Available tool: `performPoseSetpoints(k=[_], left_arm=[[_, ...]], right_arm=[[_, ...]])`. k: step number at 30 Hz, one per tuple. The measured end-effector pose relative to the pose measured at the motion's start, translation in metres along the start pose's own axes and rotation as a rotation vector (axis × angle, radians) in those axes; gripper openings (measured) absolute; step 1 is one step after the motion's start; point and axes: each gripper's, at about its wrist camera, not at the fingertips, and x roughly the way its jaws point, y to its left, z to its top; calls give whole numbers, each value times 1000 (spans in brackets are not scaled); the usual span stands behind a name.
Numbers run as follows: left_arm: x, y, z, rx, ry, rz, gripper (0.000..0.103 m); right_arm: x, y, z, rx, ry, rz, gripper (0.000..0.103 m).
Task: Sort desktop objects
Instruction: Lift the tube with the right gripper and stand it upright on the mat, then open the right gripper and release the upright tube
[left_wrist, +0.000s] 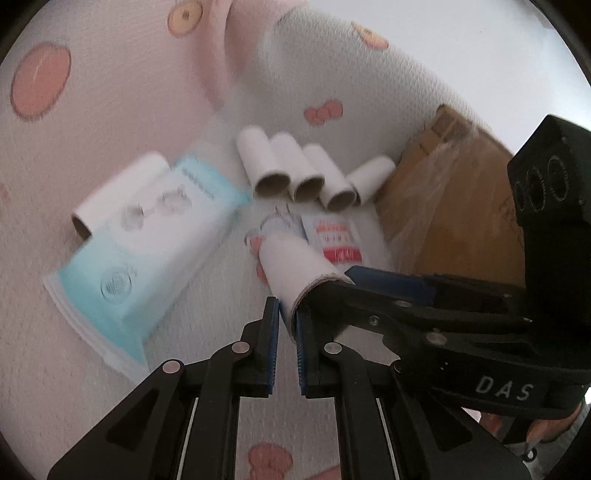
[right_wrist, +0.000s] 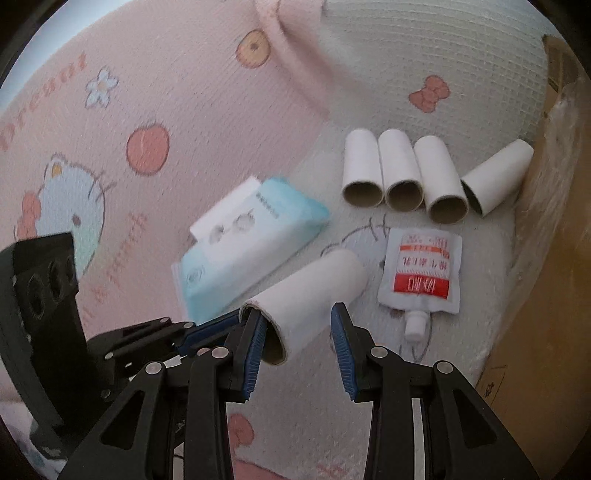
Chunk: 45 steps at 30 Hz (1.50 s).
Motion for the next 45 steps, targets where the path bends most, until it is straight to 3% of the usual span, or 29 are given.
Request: performPoseSetpoints(k=[7, 13, 19, 23, 35, 40, 45], left_arm=[[4, 0, -13, 54, 80, 36, 34], [-7, 5, -17, 39, 97, 6, 42], [-22, 15, -13, -25, 91, -59, 43], [-21, 26, -6, -88, 91, -107, 43], [28, 63, 14, -313, 187, -296, 43], [50, 68, 18, -395, 247, -411, 43], [58, 63, 20, -381, 260, -397, 45]], right_arm=[[6, -1, -15, -4, 83, -26, 33], [-8, 3, -23, -7, 84, -3, 34], [-26, 7, -25, -21, 40, 2, 34], [-21, 9, -25, -35, 41, -52, 34], [4, -5, -26, 36, 65, -92, 34], [19, -1, -28, 28, 83, -95, 34], [20, 0, -29, 10, 74, -93, 34]])
